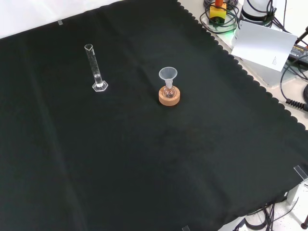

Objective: Pick up the graduated cylinder.

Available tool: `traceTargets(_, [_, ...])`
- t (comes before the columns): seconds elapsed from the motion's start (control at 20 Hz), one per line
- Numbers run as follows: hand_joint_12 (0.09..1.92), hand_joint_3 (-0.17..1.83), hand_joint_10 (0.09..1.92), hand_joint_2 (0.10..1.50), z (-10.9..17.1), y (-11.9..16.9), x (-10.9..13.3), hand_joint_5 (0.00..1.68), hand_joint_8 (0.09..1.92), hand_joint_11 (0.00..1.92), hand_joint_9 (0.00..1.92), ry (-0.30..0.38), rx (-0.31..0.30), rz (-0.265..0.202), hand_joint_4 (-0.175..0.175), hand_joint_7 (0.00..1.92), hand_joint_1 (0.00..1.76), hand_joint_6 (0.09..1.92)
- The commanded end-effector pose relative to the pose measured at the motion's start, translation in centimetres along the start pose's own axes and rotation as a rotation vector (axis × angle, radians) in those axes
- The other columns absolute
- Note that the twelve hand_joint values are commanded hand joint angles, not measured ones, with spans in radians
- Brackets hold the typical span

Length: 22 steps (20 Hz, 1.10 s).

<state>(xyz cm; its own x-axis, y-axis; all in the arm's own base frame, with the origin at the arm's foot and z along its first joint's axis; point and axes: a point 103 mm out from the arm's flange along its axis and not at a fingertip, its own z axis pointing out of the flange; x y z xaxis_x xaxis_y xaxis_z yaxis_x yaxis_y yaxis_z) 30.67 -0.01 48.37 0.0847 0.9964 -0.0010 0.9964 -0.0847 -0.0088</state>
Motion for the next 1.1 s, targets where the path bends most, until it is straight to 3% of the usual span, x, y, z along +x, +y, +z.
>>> traceTargets(0.05, [1.38,-0.04,0.09,1.3,-0.1,-0.1,-0.1,0.22,0.46,0.0,0.42,-0.008,-0.011,0.0,-0.035,0.01,0.31,0.09])
traceTargets(0.2, [1.37,-0.01,0.09,1.36,-0.1,-0.2,-0.1,0.21,0.41,0.0,0.4,-0.014,-0.008,0.0,-0.026,0.0,0.18,0.09])
traceTargets(0.65, [1.37,0.0,0.09,1.37,0.0,0.4,-0.7,0.21,0.4,0.0,0.4,-0.01,0.001,0.004,-0.027,0.0,0.17,0.09])
traceTargets(1.1, [1.37,-0.01,0.09,1.36,2.5,4.0,-4.3,0.22,0.43,0.0,0.41,0.029,0.018,0.01,-0.029,0.0,0.19,0.09])
